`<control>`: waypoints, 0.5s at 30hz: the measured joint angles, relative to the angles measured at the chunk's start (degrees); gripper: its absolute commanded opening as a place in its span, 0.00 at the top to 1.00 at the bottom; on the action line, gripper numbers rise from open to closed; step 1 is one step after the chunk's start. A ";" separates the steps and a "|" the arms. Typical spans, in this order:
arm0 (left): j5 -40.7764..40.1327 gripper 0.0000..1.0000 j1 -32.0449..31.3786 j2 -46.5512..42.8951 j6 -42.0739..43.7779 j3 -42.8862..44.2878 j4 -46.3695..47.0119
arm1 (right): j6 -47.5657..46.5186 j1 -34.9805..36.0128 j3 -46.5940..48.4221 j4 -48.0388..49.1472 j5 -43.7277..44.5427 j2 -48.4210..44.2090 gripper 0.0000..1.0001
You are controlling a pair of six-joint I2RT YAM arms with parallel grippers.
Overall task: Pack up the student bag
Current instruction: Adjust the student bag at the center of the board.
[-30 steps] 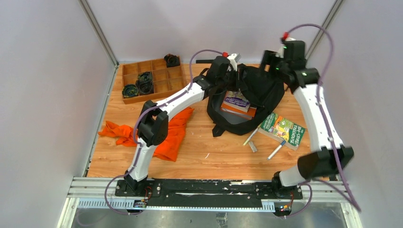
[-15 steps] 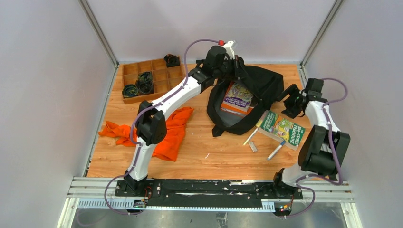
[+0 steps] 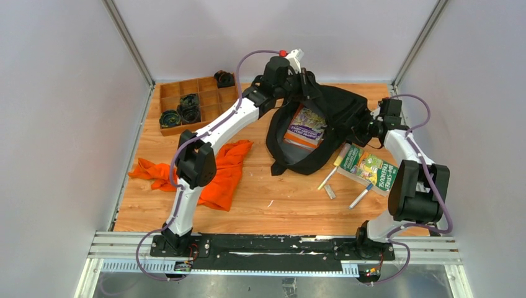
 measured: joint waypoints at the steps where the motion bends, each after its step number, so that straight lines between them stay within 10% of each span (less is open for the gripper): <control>1: 0.24 1.00 0.13 0.00 -0.52 0.00 0.22 | 0.00 0.79 -0.13 0.09 0.55 -0.24 0.22; 15: 5.27 1.00 0.55 0.00 -10.27 -5.05 7.78 | 0.24 13.55 -6.67 -0.28 8.41 -12.66 0.23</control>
